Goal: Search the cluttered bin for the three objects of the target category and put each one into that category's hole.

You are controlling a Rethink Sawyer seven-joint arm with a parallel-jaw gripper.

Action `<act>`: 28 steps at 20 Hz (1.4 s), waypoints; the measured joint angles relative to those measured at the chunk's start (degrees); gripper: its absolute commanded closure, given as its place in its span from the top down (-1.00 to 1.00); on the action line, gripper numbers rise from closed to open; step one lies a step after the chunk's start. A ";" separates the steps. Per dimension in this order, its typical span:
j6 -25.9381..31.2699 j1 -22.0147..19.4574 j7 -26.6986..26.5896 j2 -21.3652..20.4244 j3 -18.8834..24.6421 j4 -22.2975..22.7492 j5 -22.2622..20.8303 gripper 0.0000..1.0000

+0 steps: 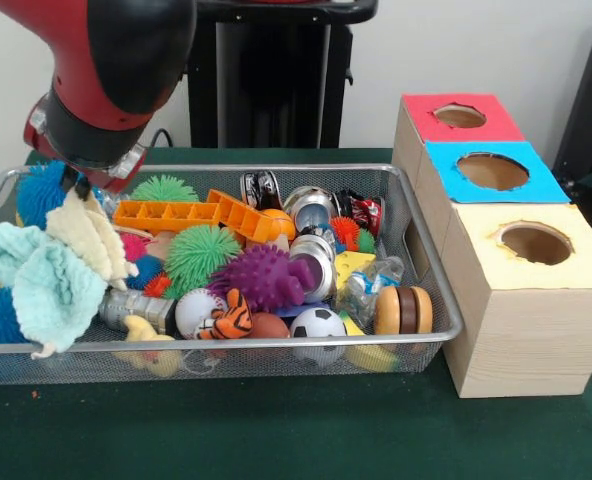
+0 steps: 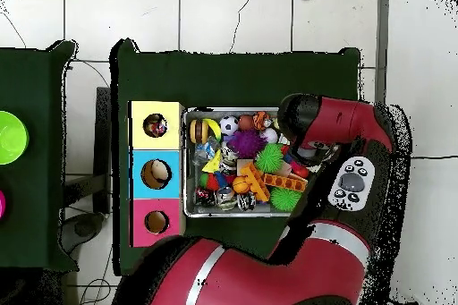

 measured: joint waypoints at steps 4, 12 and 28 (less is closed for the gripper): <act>-0.46 -1.25 0.00 -1.69 1.69 0.90 -0.01 -1.00; -1.02 -3.52 0.00 -7.64 3.13 2.97 -0.20 -1.00; 6.29 -0.01 0.00 -21.78 4.68 4.41 1.71 -1.00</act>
